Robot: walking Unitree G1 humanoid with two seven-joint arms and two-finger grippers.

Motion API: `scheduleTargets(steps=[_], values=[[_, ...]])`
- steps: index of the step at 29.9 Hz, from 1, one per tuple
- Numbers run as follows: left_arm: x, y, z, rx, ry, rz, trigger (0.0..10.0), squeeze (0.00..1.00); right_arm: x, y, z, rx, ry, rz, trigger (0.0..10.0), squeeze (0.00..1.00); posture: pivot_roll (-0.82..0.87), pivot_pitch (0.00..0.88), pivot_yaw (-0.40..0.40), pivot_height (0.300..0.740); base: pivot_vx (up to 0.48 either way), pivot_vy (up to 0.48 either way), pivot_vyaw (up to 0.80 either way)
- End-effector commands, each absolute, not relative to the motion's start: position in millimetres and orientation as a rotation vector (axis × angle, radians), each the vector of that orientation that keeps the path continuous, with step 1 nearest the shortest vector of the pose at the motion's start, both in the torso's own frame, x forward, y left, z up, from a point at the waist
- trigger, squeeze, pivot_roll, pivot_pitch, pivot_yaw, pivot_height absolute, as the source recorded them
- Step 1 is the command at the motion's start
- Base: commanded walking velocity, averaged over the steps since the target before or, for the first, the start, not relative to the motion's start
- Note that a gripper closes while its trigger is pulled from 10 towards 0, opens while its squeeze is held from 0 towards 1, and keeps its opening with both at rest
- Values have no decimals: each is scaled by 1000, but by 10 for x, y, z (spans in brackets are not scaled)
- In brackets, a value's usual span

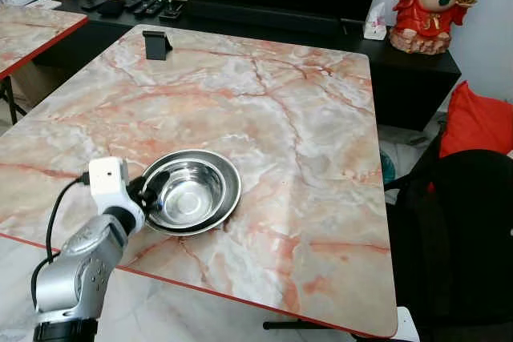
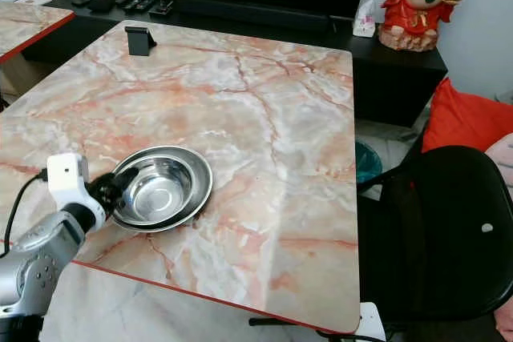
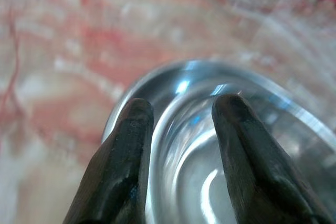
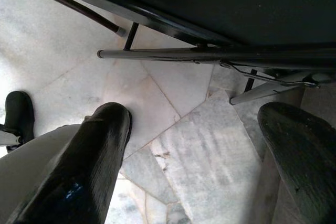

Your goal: Setting the table

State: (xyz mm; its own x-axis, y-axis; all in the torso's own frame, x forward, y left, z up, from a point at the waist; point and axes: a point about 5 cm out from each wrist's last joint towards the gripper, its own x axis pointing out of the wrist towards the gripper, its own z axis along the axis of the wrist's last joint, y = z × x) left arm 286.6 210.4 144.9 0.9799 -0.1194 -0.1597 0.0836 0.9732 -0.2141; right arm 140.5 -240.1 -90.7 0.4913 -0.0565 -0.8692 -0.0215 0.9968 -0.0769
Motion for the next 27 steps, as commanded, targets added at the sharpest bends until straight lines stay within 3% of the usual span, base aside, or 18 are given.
scheduleTargets(steps=[1,8,13,14,16,27], values=[[2884,2047,1520,-197,157,-131,10000,0,1434,-2432,-889,-92,1054,-23,10000,0,100,0,-71,740,0,0,0],[2899,2040,1585,-145,137,-131,10000,0,1433,-2428,-890,-89,1054,-25,10000,0,94,0,-67,740,0,0,0],[2922,2009,1781,21,8,-125,10000,0,1432,-2428,-891,-87,1054,-25,10000,0,94,0,-69,740,0,0,0],[2934,2005,1877,173,-63,-99,10000,0,1431,-2430,-890,-88,1053,-26,10000,0,98,0,-70,740,0,0,0],[2936,1966,1915,252,-115,-96,10000,0,1431,-2432,-890,-89,1053,-27,10000,0,98,0,-70,740,0,0,0],[2829,1743,1644,206,-263,-18,10000,0,1399,-2436,-901,-84,1052,-56,10000,0,62,0,-67,740,0,0,0]])
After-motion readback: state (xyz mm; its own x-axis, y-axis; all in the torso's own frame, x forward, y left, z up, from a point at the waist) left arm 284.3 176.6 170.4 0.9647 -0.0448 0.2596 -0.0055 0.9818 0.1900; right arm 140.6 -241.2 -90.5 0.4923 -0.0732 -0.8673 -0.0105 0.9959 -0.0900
